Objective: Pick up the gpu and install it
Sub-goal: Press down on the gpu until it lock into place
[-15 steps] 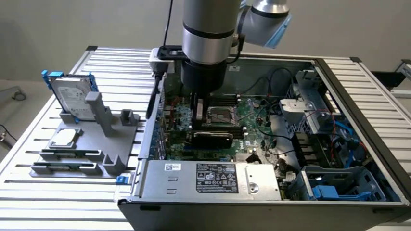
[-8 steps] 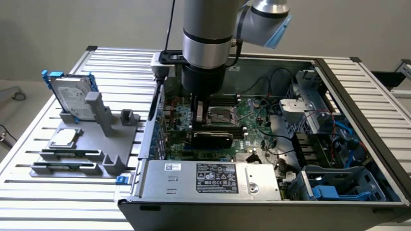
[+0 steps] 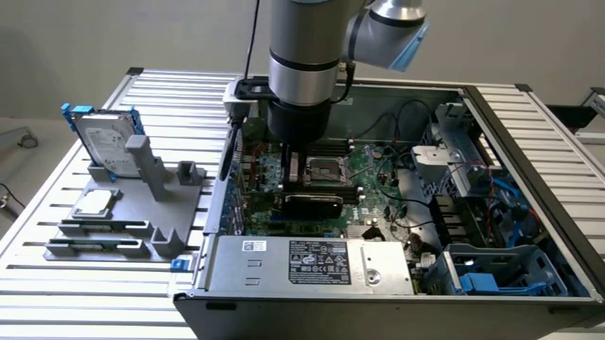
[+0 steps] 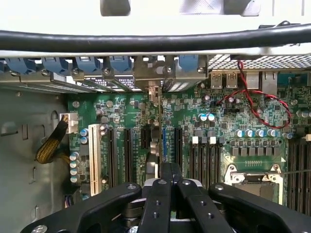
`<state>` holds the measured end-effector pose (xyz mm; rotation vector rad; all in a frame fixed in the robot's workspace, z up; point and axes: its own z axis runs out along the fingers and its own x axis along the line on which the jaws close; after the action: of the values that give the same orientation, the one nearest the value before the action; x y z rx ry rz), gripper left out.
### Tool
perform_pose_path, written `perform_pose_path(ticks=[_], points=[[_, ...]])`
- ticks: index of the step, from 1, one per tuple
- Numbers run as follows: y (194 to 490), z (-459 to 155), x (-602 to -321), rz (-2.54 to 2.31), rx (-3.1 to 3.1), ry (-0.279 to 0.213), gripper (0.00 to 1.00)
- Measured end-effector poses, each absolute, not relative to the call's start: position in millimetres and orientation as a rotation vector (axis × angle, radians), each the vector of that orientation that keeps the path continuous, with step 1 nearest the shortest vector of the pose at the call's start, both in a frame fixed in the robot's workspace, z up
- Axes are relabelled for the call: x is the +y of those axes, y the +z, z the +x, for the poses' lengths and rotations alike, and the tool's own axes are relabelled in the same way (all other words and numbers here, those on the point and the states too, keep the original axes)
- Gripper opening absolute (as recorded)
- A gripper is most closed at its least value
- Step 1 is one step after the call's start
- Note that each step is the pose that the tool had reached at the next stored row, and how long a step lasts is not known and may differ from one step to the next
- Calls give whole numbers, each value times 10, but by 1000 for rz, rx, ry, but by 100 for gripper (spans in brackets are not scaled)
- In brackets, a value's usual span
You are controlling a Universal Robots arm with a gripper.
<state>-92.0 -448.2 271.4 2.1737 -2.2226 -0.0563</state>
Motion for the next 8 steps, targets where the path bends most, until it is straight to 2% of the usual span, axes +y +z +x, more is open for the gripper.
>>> perform_pose_path(ticks=[8], points=[[2726,-922,-4482,2174,-2223,-56,11]])
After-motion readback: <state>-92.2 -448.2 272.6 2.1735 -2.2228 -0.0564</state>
